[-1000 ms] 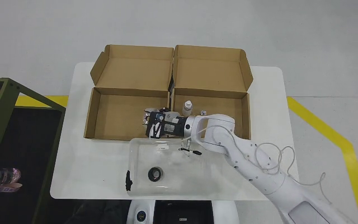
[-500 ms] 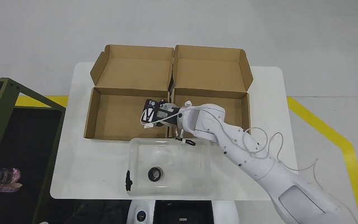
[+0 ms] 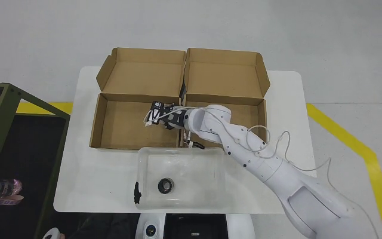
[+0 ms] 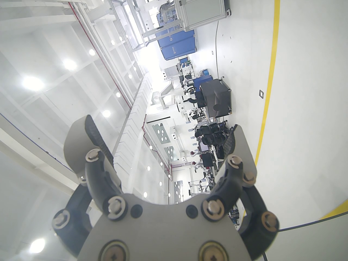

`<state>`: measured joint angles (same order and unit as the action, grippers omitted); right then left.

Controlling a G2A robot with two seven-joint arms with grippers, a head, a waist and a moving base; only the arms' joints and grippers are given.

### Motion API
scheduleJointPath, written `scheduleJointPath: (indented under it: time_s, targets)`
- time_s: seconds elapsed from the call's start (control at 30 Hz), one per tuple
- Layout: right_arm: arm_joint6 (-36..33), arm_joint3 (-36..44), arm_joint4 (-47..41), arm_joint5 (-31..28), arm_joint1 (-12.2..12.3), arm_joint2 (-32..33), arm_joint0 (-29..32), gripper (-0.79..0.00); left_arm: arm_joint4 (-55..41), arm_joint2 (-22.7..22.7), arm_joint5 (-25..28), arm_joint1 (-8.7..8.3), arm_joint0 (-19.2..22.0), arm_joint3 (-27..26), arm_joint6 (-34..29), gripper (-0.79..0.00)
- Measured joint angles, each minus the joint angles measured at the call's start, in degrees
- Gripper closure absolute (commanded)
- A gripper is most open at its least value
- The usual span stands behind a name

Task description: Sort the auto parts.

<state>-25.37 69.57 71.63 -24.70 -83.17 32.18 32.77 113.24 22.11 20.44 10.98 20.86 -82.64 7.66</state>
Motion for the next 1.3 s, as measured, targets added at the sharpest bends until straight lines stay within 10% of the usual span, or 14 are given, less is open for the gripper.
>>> scheduleJointPath:
  time_s: [0.43,0.6,1.3]
  targets:
    - [-0.8,-6.5,1.1,-0.2,-3.1,-2.2,-2.0,-0.305,0.0,0.0,0.0,0.00,0.0,0.0,0.0,-0.785]
    - [-1.1,-7.8,1.9,0.1,-4.0,-2.5,-2.2,-0.699,0.0,0.0,0.0,0.00,0.0,0.0,0.0,-0.785]
    - [-2.7,10.6,4.1,-6.6,-1.5,4.7,5.3,-0.705,0.0,0.0,0.0,0.00,0.0,0.0,0.0,-0.785]
